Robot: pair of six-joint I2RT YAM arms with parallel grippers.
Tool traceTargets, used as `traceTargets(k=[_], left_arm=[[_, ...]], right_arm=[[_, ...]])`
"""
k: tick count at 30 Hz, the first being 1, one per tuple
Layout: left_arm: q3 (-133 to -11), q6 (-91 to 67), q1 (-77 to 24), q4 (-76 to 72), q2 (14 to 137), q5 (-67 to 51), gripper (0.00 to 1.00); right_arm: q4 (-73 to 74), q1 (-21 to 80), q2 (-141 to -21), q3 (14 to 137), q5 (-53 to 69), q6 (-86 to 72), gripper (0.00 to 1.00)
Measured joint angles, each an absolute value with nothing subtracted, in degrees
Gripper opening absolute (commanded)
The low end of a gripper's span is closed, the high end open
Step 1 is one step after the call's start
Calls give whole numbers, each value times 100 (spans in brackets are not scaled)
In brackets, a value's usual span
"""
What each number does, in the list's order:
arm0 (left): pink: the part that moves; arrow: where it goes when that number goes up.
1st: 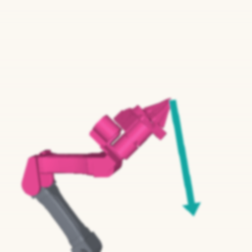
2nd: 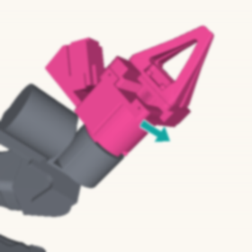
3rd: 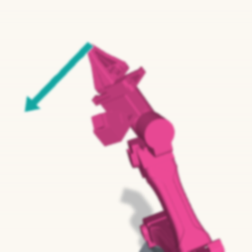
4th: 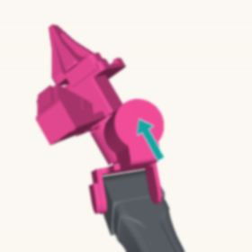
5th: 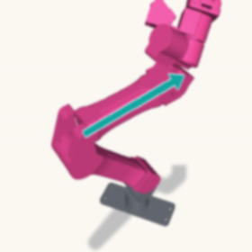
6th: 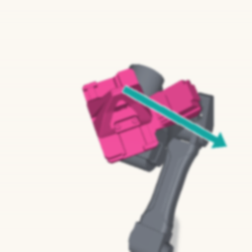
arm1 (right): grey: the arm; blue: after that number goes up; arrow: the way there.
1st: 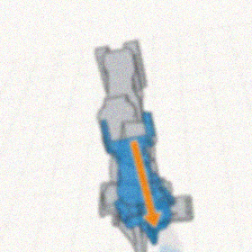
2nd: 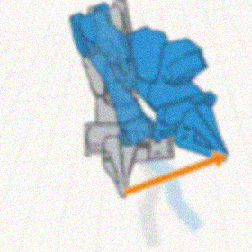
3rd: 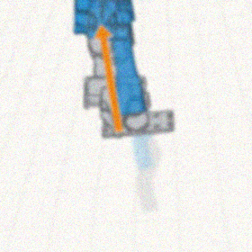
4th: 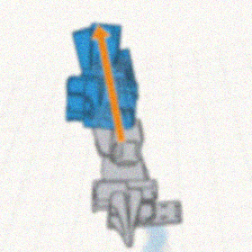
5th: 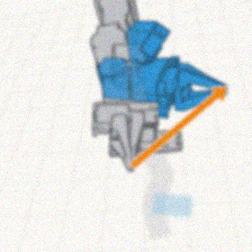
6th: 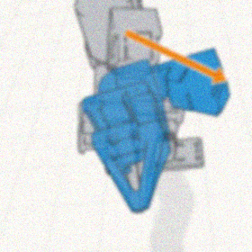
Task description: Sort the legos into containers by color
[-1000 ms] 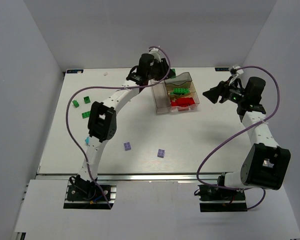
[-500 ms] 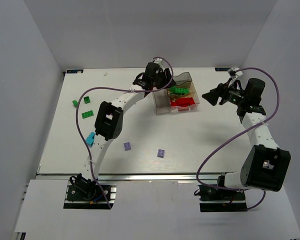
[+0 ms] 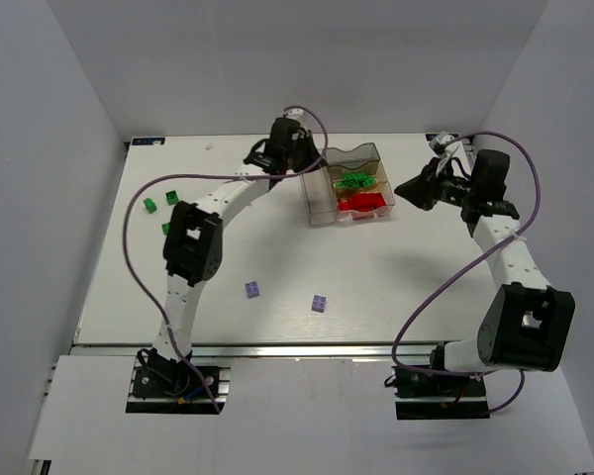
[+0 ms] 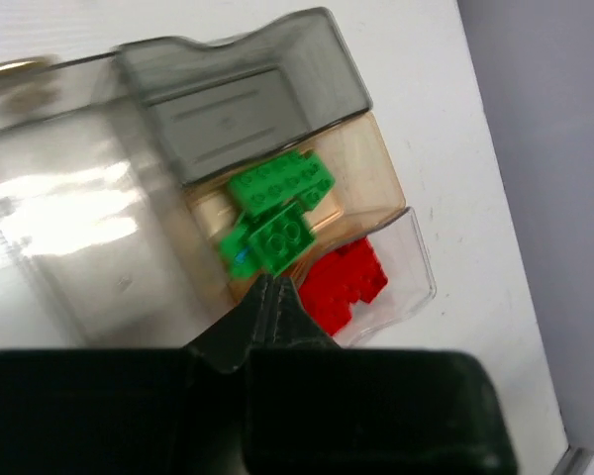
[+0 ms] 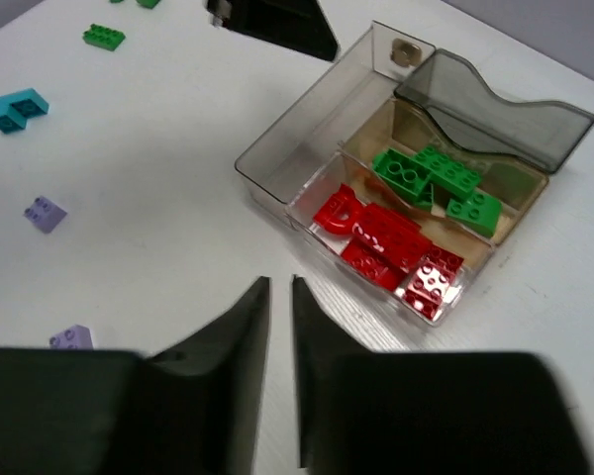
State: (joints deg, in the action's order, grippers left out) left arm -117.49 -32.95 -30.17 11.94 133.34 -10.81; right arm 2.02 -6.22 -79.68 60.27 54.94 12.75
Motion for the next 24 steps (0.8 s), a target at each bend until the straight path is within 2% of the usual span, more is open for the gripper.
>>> traceTargets(k=[2,3,4,5,6,7,8,9,12,15,19,24], left_arm=[[-10945,-3288,-2847,1345,12495,-827,0],[-10602,-3306,-2729,1450,12086,-703,0],[-10178,-3328,-2543,1581,11555,-558,4],[-9900,-3350,-2355,1723,11142,-436,26],[-9612,-3361,-2108,1828,10733,-314,38],[-9321,-3395,-1817,1970,10322,-204,48],[-9059,-3430,-1527,2128,9946,-69,63],[-8851,-3450,-1216,2248,9679,8,68],[-8246,-3531,-384,2661,9124,329,77],[-7872,-3516,1,3059,9122,460,80],[-7776,-3371,268,3380,9623,565,83],[-8272,-2987,440,3704,10514,812,84]], right_arm=[[397,-429,-8003,6154,5446,1507,10],[482,-327,-8025,6217,5411,1597,13],[572,-228,-8053,6281,5367,1691,19],[644,-121,-8088,6331,5328,1737,28],[729,16,-8134,6403,5249,1813,43],[812,137,-8191,6475,5179,1852,49],[908,285,-8263,6567,5076,1944,61],[1013,447,-8344,6667,4967,2032,62],[1319,934,-8650,7011,4639,2185,64],[1566,1380,-8982,7349,4272,2231,65],[1772,1828,-9231,7507,3870,2163,68],[1999,2108,-9275,7509,3590,2097,79]])
